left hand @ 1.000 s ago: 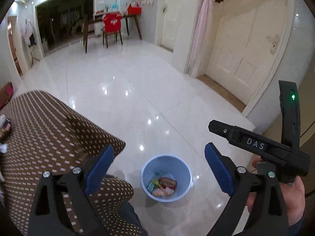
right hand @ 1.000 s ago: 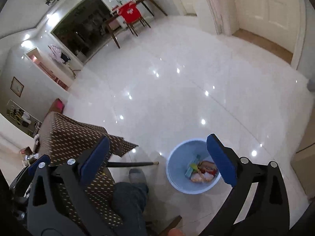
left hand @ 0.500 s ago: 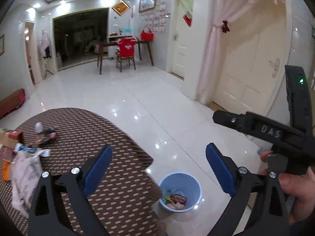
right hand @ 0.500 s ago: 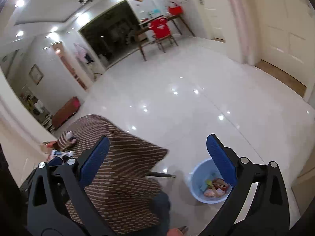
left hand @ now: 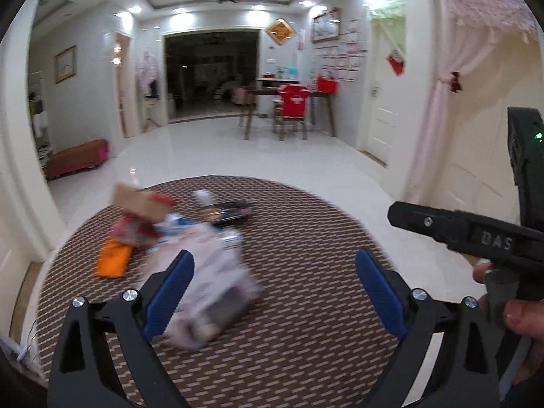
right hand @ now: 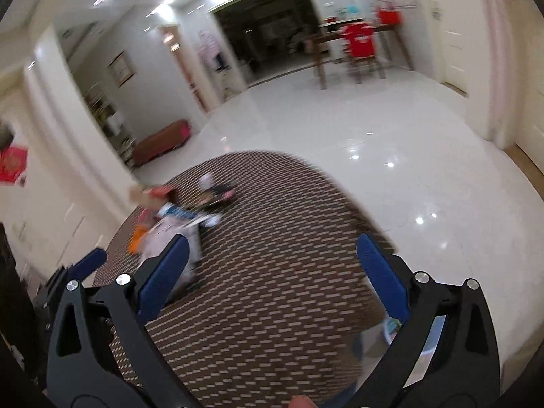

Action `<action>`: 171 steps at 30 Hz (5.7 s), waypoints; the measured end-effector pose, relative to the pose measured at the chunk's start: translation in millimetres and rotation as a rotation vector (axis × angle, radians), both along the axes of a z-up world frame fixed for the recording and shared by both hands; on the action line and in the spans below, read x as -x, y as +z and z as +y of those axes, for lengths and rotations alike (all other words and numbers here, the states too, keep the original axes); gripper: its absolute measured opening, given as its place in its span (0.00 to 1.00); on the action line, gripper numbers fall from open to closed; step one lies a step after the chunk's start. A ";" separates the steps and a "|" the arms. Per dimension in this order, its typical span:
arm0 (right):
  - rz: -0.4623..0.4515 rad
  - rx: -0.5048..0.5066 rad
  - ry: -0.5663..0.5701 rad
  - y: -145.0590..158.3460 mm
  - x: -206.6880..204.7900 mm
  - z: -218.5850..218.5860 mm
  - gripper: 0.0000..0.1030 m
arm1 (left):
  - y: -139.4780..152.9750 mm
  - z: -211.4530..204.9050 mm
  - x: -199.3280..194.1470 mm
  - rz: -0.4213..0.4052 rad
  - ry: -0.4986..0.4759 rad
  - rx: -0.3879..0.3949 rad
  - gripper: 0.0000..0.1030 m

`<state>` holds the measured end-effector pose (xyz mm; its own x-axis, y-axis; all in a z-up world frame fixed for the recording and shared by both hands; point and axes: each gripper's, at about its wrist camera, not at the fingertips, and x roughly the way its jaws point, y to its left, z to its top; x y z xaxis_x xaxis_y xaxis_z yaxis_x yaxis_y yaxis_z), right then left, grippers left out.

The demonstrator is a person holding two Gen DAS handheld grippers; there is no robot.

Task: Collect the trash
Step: 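Grasp the crumpled newspaper with the right tool, then grasp the blue tissue box with the left tool while the right tool holds the newspaper, then drop the tissue box and newspaper into the blue wastebasket with both tools, then move both open tools back over the trash on the table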

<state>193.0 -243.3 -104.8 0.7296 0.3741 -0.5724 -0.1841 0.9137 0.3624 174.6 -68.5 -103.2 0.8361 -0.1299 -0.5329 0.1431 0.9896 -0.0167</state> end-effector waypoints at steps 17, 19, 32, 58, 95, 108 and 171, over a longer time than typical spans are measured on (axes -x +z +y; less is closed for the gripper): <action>0.002 0.239 0.387 -52.0 4.2 202.7 0.94 | -56.1 170.4 39.6 0.103 0.339 -0.043 0.91; -0.001 0.259 0.409 -57.5 3.4 216.8 0.90 | -62.2 183.9 42.5 0.123 0.373 -0.037 0.91; 0.008 0.415 0.402 -83.0 2.6 247.2 0.16 | -63.8 198.4 40.5 0.134 0.379 0.009 0.91; -0.012 0.074 0.187 -39.4 2.1 74.0 0.15 | -65.6 80.1 -101.5 0.245 0.131 -0.068 0.91; -0.102 0.031 0.055 9.2 30.0 -14.8 0.15 | -8.8 36.4 -32.9 0.082 -0.068 0.122 0.59; -0.057 -0.013 -0.124 3.8 36.3 -124.2 0.15 | 10.0 -100.1 -32.7 0.064 -0.288 0.058 0.59; 0.058 -0.237 -0.442 -86.7 33.9 -270.5 0.94 | -49.1 -262.3 -46.0 0.144 -0.407 -0.104 0.91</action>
